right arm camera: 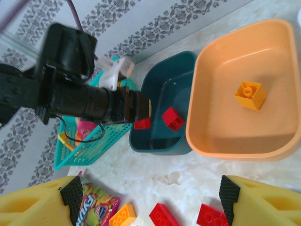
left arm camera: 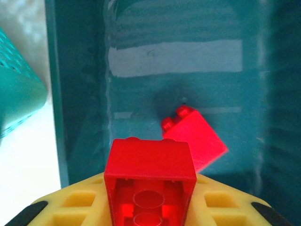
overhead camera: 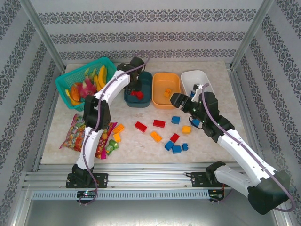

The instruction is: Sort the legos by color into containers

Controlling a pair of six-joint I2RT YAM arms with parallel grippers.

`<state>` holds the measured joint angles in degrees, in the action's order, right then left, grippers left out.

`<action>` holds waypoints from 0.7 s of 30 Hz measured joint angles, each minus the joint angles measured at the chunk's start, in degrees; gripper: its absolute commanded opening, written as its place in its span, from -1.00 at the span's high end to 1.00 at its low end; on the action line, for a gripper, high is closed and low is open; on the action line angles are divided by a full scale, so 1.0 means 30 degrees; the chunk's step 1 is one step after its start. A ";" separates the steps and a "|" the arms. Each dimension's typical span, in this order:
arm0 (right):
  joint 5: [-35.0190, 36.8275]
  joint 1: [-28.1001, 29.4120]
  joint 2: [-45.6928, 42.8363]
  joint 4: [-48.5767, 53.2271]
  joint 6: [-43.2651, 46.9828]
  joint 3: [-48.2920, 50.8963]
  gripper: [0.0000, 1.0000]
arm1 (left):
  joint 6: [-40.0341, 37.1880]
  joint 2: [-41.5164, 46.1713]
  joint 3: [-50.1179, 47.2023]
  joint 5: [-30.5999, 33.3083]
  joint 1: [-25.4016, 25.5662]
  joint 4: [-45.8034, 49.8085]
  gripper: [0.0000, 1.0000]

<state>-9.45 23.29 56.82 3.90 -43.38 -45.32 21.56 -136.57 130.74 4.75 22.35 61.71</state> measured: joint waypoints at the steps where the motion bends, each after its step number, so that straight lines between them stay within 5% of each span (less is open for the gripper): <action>1: 0.0073 -0.0124 0.0036 0.0066 -0.0044 0.0000 -0.58 | 0.0131 -0.0262 0.0015 0.0000 -0.0080 0.0087 0.25; 9: 0.0852 -0.0816 0.0342 0.1639 -0.0153 -0.0262 -0.57 | 0.0801 -0.1086 0.0182 -0.0831 -0.0364 0.0452 -0.30; 21: 0.2630 -0.4102 0.4437 0.8080 0.0612 -0.2710 -0.57 | 0.1749 0.0175 0.0321 -0.3024 -0.0364 0.0291 -0.58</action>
<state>-1.56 10.98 70.13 28.14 -41.54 -53.45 26.81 -136.05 131.70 -4.32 21.26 62.59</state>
